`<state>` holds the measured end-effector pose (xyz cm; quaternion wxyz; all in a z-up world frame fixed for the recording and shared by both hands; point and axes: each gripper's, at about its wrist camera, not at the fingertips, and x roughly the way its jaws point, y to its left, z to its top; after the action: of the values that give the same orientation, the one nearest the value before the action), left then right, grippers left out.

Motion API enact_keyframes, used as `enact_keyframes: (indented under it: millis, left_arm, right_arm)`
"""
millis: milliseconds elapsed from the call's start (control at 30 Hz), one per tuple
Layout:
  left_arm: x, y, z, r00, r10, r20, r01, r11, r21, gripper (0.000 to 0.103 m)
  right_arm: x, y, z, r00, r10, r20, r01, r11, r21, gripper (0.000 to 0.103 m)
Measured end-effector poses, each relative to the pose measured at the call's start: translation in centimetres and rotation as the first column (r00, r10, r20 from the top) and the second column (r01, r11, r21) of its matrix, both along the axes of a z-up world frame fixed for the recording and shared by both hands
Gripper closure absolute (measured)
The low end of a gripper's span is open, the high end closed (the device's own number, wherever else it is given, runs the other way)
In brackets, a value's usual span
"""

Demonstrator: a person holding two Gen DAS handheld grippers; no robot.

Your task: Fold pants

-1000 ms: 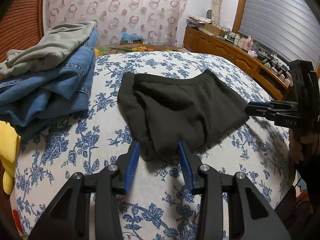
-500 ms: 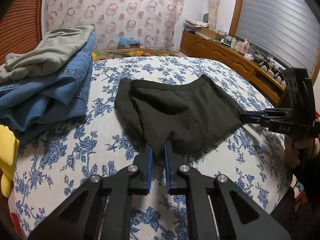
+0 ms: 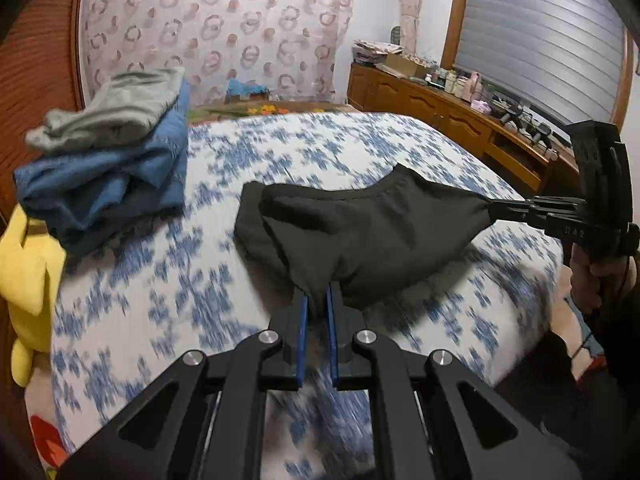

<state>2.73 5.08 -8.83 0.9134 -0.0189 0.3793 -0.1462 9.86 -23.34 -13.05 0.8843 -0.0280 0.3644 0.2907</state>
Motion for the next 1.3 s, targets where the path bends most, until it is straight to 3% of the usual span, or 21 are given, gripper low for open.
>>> enact_keyframes:
  millis: [300,600,700,867,1133,1300]
  left_arm:
    - [-2.8,-0.6,-0.3,0.999,-0.021,-0.027,0.021,1.0,0.004,0.097]
    - [-2.7,-1.1,-0.8,0.998,-0.017,-0.064,0.019,0.999,0.027,0.095]
    - [-2.7,-1.1,-0.7,0.998,-0.019,-0.062,0.021,0.999,0.029,0.088]
    - [-2.5,-0.5,-0.1,0.999,0.005,-0.039,-0.004,1.0,0.016,0.061]
    - [-0.6,-1.0,1.2,1.0,0.0,-0.013,0.0,1.0,0.019,0.057]
    - [1.6,-0.8,1.3,1.0,0.027,-0.008,-0.027,0.999,-0.024,0.057]
  right_arm:
    - [-3.4,-0.6,-0.7,0.999,0.015,-0.031,-0.015,1.0,0.012,0.1]
    - [-4.4,-1.2,-0.6,0.999,0.007,-0.036,-0.007,1.0,-0.002,0.1]
    - [-4.3,-1.6,-1.0,0.999,-0.001,-0.046,0.0,1.0,-0.011,0.1]
    - [-4.1,-2.1,-1.1,0.999,-0.016,-0.047,0.016,1.0,-0.014,0.1]
    - [-3.5,-0.8,-0.6,1.0,-0.009,-0.017,0.008,0.999,-0.038,0.1]
    - [-2.2,0.9,-0.2,1.0,0.007,0.022,-0.006,0.998,-0.057,0.09]
